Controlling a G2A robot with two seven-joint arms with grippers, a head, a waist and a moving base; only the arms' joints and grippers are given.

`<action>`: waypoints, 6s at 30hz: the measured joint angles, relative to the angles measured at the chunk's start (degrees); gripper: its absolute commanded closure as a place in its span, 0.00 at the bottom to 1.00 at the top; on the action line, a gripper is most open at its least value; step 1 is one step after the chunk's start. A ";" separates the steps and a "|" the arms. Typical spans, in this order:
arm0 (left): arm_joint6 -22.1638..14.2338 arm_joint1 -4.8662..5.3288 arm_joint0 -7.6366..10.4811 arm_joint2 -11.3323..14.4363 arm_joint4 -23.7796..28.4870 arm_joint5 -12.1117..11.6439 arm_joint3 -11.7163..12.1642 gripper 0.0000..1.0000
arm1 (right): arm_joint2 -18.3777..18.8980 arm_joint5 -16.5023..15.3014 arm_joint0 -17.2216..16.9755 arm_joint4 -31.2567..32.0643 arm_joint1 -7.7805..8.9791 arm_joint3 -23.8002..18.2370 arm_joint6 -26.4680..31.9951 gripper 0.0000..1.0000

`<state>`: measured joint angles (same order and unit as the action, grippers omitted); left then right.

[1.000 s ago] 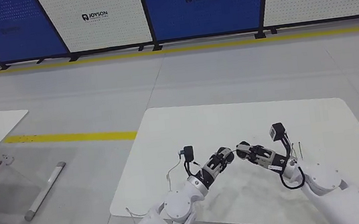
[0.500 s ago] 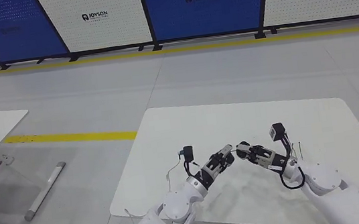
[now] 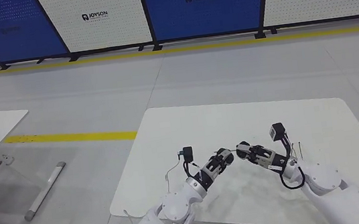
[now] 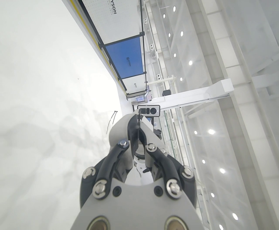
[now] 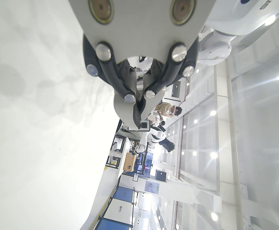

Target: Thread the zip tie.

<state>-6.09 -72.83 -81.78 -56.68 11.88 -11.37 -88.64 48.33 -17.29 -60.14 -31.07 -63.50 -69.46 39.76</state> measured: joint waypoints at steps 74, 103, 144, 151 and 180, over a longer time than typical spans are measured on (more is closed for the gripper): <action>3.62 1.40 -14.32 -14.00 -9.72 -5.42 -17.70 1.00 | 13.09 -0.73 -8.53 -2.65 2.07 -5.14 2.12 0.00; 5.90 1.37 -17.92 -14.01 -12.48 -8.11 -29.70 1.00 | 13.09 -0.73 -8.53 -2.65 2.07 -5.13 2.12 0.00; 17.78 0.00 -10.39 -5.08 -34.70 -8.11 -7.59 1.00 | 13.09 -0.73 -8.53 -2.65 2.07 -5.14 2.12 0.00; 17.72 0.02 -10.42 -5.14 -34.80 -8.11 -7.66 1.00 | 13.09 -0.73 -8.53 -2.65 2.07 -5.14 2.12 0.00; 11.51 -0.51 -8.86 -1.28 -29.93 -8.14 -6.65 1.00 | 13.09 -0.73 -8.53 -2.65 2.07 -5.14 2.12 0.00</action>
<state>5.42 -73.33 -90.64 -57.96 -18.06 -19.51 -95.29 61.42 -18.02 -68.67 -33.72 -61.43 -74.59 41.87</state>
